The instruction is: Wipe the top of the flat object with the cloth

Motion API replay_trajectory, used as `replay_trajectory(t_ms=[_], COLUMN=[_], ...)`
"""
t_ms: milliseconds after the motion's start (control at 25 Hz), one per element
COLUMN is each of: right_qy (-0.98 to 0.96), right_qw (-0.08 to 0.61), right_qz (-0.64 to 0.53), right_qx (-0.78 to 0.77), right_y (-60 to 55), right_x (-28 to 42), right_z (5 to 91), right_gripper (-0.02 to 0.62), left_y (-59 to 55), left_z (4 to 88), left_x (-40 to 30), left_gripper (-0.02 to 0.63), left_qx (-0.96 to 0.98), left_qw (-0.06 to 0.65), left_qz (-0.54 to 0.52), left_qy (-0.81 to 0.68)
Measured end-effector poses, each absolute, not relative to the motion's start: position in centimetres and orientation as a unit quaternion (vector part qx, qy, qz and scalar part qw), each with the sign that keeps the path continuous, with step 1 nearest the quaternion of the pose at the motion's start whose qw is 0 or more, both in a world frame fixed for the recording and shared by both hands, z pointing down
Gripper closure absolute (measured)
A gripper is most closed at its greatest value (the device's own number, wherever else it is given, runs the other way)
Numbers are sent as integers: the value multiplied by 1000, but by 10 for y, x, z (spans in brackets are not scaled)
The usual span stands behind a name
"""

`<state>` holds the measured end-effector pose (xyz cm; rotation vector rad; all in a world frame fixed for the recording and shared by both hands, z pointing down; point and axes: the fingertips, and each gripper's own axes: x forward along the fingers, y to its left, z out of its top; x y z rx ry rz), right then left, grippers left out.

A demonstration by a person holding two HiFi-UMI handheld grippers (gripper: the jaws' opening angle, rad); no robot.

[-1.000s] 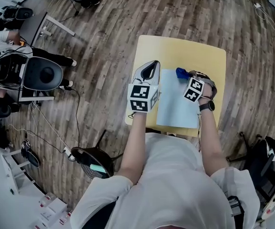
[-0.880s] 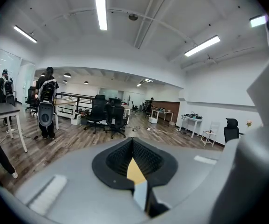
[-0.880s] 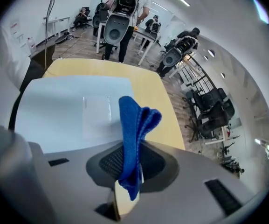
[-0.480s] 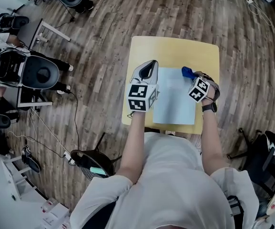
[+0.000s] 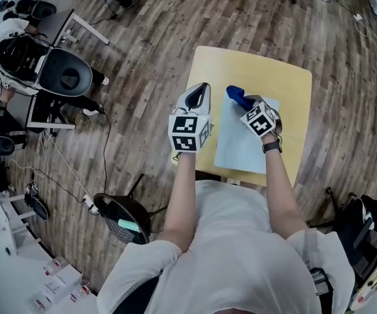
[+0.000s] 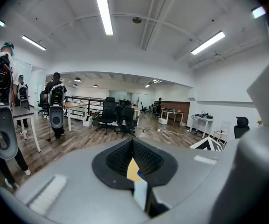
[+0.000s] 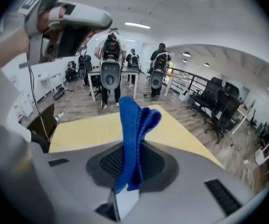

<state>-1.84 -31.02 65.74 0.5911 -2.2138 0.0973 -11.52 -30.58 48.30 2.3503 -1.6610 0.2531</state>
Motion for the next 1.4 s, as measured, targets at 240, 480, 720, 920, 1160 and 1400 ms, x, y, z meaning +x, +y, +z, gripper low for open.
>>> replay_trajectory(t_ms=[240, 480, 720, 920, 1160, 1400], right_qy=[-904, -863, -828, -795, -770, -744], right_qw=[251, 249, 276, 276, 299, 320], right_qz=[245, 358, 379, 412, 400, 384], right_qx=[245, 256, 308, 349, 398, 444], right_y=[-307, -316, -311, -326, -318, -310], right_x=[-78, -81, -35, 17, 86, 148], right_z=[658, 688, 712, 711, 707, 703], right_gripper=[534, 534, 534, 534, 535, 537], left_y=[-288, -297, -288, -308, -310, -305], left_z=[493, 490, 493, 483, 478, 478], left_x=[-146, -154, -139, -120, -89, -57], left_gripper=[595, 597, 597, 595, 595, 595], left_qx=[791, 786, 798, 811, 831, 848], left_qw=[127, 133, 132, 133, 131, 130], left_qz=[83, 82, 81, 83, 85, 88], left_qy=[-593, -598, -583, -563, -534, -506])
